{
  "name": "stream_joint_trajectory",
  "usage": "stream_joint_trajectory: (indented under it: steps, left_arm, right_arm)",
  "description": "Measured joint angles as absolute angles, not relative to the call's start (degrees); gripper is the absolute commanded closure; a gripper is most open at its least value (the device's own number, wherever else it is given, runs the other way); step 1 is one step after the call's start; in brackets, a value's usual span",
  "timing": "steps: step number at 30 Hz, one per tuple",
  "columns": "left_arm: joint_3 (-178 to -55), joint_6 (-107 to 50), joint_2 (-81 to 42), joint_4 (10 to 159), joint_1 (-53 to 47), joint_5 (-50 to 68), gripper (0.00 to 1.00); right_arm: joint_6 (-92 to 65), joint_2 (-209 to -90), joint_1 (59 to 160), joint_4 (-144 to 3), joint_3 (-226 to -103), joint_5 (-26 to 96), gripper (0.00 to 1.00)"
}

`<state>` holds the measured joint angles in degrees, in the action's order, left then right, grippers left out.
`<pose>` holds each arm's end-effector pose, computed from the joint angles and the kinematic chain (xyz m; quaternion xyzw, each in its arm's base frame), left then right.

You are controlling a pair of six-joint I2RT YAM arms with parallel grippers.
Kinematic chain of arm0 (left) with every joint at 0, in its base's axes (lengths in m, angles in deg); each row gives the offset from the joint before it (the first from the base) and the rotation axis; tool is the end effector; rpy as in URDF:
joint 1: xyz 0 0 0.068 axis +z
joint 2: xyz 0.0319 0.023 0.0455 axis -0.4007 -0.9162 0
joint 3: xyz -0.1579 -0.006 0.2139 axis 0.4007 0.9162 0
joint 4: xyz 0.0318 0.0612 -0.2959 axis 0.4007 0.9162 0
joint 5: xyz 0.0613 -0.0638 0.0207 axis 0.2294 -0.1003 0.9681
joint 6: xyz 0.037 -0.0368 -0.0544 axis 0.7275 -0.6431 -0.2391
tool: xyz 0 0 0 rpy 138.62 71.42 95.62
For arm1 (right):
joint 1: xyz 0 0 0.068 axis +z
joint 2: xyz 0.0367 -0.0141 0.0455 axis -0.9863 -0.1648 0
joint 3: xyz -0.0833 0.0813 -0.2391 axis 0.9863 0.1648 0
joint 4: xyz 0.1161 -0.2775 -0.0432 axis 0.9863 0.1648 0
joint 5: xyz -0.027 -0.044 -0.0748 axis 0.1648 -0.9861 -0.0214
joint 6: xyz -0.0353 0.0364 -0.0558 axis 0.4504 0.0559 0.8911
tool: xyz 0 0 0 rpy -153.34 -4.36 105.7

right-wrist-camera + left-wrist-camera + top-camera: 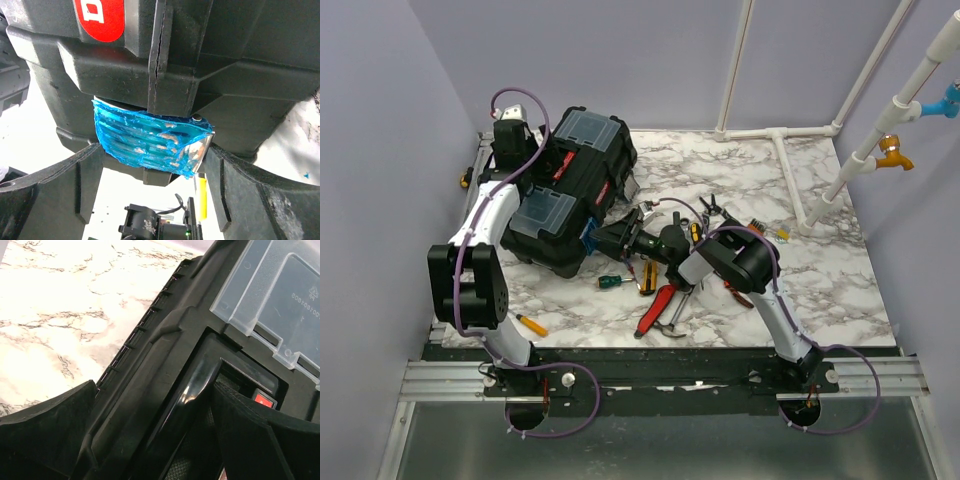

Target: Pack the tool kit

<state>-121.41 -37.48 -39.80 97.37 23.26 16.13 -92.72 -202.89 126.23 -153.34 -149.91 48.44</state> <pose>0.4598 -0.0042 0.2610 -0.1469 0.8546 -0.0992 0.4881 0.3134 0.3547 0.0586 0.0850 0.6472 0.7314 0.1971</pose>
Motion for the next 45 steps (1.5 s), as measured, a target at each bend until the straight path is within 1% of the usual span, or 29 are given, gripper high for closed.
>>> stream_joint_trajectory:
  steps: [8, 10, 14, 16, 17, 18, 19, 21, 25, 27, 30, 32, 37, 39, 42, 43, 45]
  left_arm:
    - [-119.79, -37.46, -38.01, 96.54, 22.48, 19.56, 0.02]
    - [-117.23, -37.75, -35.21, 96.91, 22.06, 21.86, 0.02]
    - [-111.33, -37.79, -25.25, 101.61, 21.67, 27.17, 0.02]
    - [-110.63, -37.90, -22.62, 103.31, 21.32, 28.15, 0.02]
    - [-110.50, -37.90, -21.16, 104.43, 21.23, 28.44, 0.04]
    - [-110.37, -37.88, -19.59, 105.82, 21.10, 28.46, 0.08]
    - [-110.13, -37.88, -18.43, 106.46, 20.97, 28.44, 0.16]
    - [-109.41, -37.86, -15.85, 106.96, 20.86, 27.39, 0.38]
    - [-106.77, -37.83, -11.13, 106.55, 20.86, 19.76, 0.75]
    - [-106.85, -37.77, -11.76, 106.52, 20.42, 15.63, 0.90]
    - [-108.56, -37.18, -16.26, 107.07, 19.31, 11.12, 0.97]
    - [-110.44, -36.48, -18.14, 107.29, 18.93, 9.68, 1.00]
    - [-113.41, -35.30, -21.81, 108.12, 18.23, 8.30, 1.00]
    - [-115.66, -34.97, -24.26, 109.06, 18.23, 8.50, 1.00]
    - [-117.89, -34.45, -26.73, 110.33, 18.23, 8.72, 1.00]
    - [-118.17, -34.36, -27.30, 110.33, 18.23, 8.72, 1.00]
    - [-118.57, -34.32, -28.09, 110.13, 18.26, 8.72, 1.00]
  right_arm:
    - [-92.42, -202.54, 126.23, -153.51, -149.42, 48.11, 0.13]
    - [-92.35, -202.15, 126.20, -153.19, -149.03, 48.13, 0.13]
    - [-91.78, -201.43, 126.20, -152.23, -148.59, 48.13, 0.13]
    - [-91.30, -200.93, 126.20, -151.13, -148.53, 48.13, 0.13]
    - [-91.00, -200.64, 126.20, -150.63, -148.53, 48.11, 0.13]
    - [-90.84, -200.38, 126.20, -150.06, -148.53, 48.11, 0.13]
    - [-90.74, -200.21, 126.20, -149.58, -148.53, 48.11, 0.13]
    - [-90.76, -200.12, 126.20, -149.47, -148.48, 48.11, 0.13]
    - [-90.98, -200.12, 126.20, -149.49, -148.48, 48.11, 0.13]
    - [-91.00, -200.12, 126.20, -149.49, -148.51, 48.11, 0.13]
    - [-90.98, -200.12, 126.20, -149.45, -148.48, 48.11, 0.13]
    - [-90.95, -200.12, 126.20, -149.47, -148.48, 48.07, 0.13]
    - [-91.19, -200.14, 126.20, -149.47, -148.51, 48.09, 0.16]
    - [-91.48, -200.25, 126.20, -149.49, -148.57, 48.09, 0.22]
    - [-91.78, -200.90, 126.14, -149.43, -149.10, 47.98, 0.34]
    - [-91.94, -201.15, 126.03, -149.34, -149.34, 47.87, 0.36]
    - [-92.13, -201.34, 125.79, -149.08, -149.42, 47.76, 0.36]
